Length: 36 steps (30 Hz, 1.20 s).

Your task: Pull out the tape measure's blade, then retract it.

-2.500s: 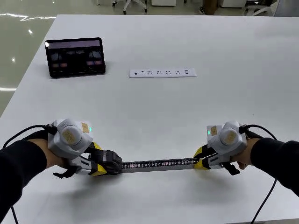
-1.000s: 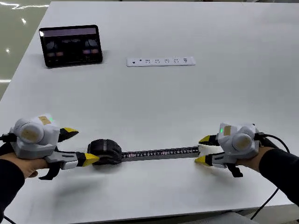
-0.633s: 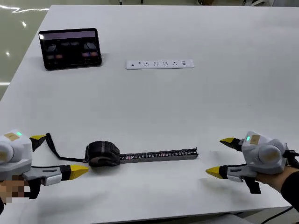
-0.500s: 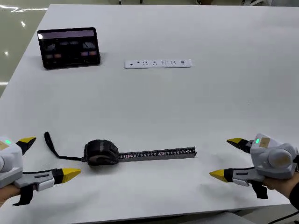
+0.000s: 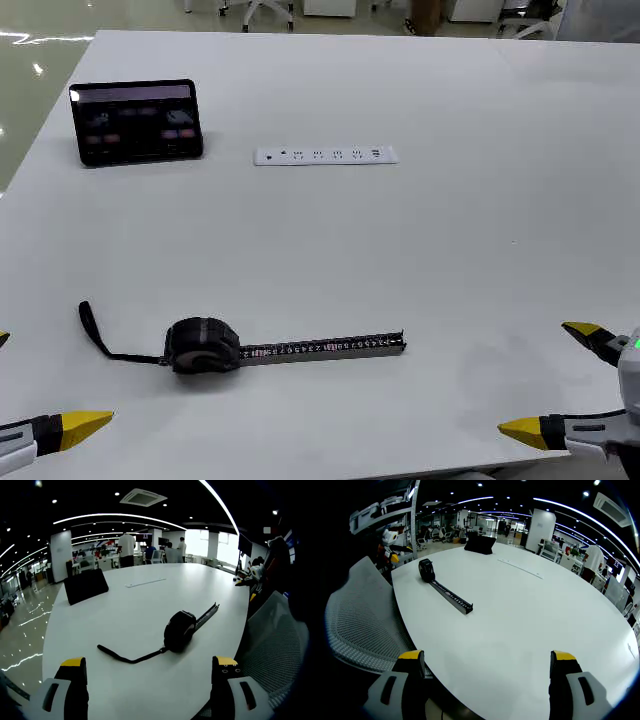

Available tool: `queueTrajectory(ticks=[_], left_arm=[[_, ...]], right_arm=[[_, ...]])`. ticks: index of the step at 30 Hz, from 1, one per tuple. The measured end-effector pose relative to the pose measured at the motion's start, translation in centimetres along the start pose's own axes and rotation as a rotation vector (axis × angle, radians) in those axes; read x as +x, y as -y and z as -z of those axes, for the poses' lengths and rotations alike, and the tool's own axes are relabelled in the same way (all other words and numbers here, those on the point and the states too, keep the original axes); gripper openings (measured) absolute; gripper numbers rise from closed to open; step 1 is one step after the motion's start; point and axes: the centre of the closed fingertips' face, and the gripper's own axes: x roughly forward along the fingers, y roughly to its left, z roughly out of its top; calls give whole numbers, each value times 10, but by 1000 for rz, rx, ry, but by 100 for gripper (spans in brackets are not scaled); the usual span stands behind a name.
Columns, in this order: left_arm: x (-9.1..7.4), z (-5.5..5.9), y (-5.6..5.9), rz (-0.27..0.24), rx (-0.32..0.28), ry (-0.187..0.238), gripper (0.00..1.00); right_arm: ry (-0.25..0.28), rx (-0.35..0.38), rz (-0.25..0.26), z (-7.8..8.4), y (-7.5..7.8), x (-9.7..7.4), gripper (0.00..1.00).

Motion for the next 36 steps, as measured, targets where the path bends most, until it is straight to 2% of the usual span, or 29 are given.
queueTrajectory(ticks=[3,6,10,12,16,25,29,36], left_arm=[[1,1,3,-5,-5,1,100],[-1,0,8,-4,-15,3,100],[-3,-1,10,0,-29,13,100],[-3,0,9,-1,-28,4,100],[-4,-1,10,-2,-25,4,100],[1,-2,16,7,-32,-2,100],[5,-4,16,7,-33,7,100],[10,-5,17,4,-44,-2,100]], right_arm=[[10,10,3,3,-2,-6,100],[-5,-5,-11,5,-10,-5,100],[5,-14,-18,-4,-14,-5,100],[15,-17,-21,-10,-15,-4,100],[13,-38,-37,-13,-16,0,100],[12,-38,-47,-10,-11,1,100],[6,-41,-48,-8,-11,-2,100],[-12,-61,-51,-3,-12,-5,100]])
